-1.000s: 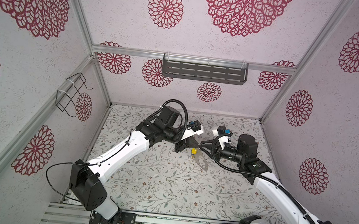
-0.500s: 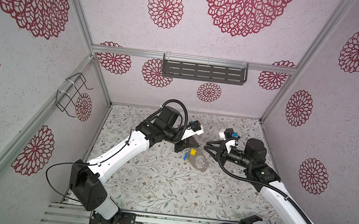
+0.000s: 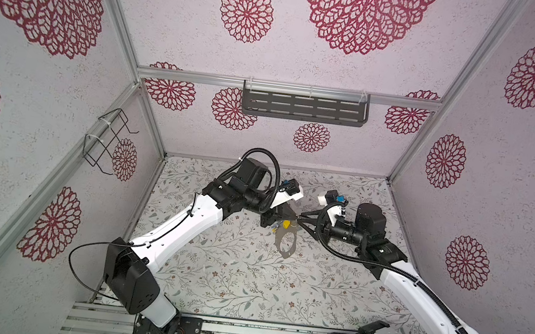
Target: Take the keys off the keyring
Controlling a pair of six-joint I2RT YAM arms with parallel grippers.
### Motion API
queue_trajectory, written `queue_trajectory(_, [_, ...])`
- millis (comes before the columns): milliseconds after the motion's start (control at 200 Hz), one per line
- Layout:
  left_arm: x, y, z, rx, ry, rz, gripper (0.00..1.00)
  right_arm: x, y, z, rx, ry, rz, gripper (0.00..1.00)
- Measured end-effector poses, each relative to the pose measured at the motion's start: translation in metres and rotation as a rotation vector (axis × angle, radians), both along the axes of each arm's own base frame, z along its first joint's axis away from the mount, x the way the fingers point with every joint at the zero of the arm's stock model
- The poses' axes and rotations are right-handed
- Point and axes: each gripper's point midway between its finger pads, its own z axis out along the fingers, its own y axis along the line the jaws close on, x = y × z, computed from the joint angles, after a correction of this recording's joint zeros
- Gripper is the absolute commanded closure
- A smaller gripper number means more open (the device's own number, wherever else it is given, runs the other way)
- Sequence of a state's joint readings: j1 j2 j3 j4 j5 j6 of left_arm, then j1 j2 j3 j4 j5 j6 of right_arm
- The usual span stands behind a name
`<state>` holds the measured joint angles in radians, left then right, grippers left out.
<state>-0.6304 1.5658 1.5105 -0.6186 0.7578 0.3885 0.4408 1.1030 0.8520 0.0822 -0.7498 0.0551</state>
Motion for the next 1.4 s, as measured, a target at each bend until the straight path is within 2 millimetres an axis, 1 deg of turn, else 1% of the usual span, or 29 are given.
queue_trajectory(100, [0.000,0.000,0.000,0.001,0.000,0.003,1.00,0.001,0.002,-0.001,0.000,0.002,0.006,0.66])
queue_trajectory(170, [0.001,0.000,0.000,0.001,0.000,0.004,1.00,0.001,0.003,0.001,0.001,0.001,0.011,0.69])
queue_trajectory(355, [0.001,0.001,0.000,0.001,0.001,0.004,1.00,0.002,0.005,0.004,0.003,-0.003,0.014,0.70])
queue_trajectory(435, [0.001,0.001,0.000,0.001,0.002,0.006,1.00,0.002,0.005,0.004,0.003,-0.003,0.016,0.72])
queue_trajectory(535, [0.003,0.001,0.000,0.000,0.000,0.011,1.00,0.002,0.007,0.005,0.004,-0.003,0.023,0.78])
queue_trajectory(605, [0.005,0.002,0.001,-0.001,-0.002,0.018,1.00,0.002,0.009,0.006,0.004,0.001,0.030,0.83])
queue_trajectory(756, [0.009,0.004,0.000,0.001,-0.003,0.034,1.00,0.001,0.014,0.007,0.004,0.005,0.046,1.00])
queue_trajectory(916, [0.012,0.005,0.000,-0.004,0.004,0.044,1.00,0.002,0.015,0.007,0.002,0.000,0.040,1.00])
queue_trajectory(951, [0.013,0.005,0.000,-0.007,0.008,0.050,0.95,0.003,0.015,0.007,0.004,-0.005,0.034,1.00])
queue_trajectory(996, [0.016,0.004,-0.001,-0.014,0.012,0.061,0.86,0.005,0.014,0.006,0.008,-0.010,0.019,1.00])
queue_trajectory(1041, [0.020,0.004,-0.003,-0.023,0.015,0.078,0.71,0.008,0.014,0.004,0.014,-0.019,0.003,1.00])
queue_trajectory(1106, [0.025,0.002,-0.008,-0.040,0.023,0.110,0.63,0.009,0.014,-0.002,0.022,-0.026,-0.015,1.00])
queue_trajectory(1146, [0.028,0.001,-0.012,-0.048,0.033,0.132,0.52,0.009,0.014,-0.007,0.027,-0.025,-0.028,1.00])
queue_trajectory(1191, [0.032,0.002,-0.016,-0.057,0.037,0.162,0.47,0.010,0.013,-0.013,0.032,-0.025,-0.042,1.00])
queue_trajectory(1246, [0.038,0.005,-0.017,-0.073,0.022,0.214,0.36,0.011,0.012,-0.018,0.043,-0.020,-0.057,1.00])
queue_trajectory(1331, [0.049,0.014,-0.014,-0.114,0.007,0.325,0.32,0.014,0.010,-0.021,0.062,-0.020,-0.081,1.00])
queue_trajectory(1401, [0.060,0.026,-0.001,-0.171,-0.013,0.429,0.31,0.016,0.010,-0.018,0.085,-0.037,-0.098,1.00])
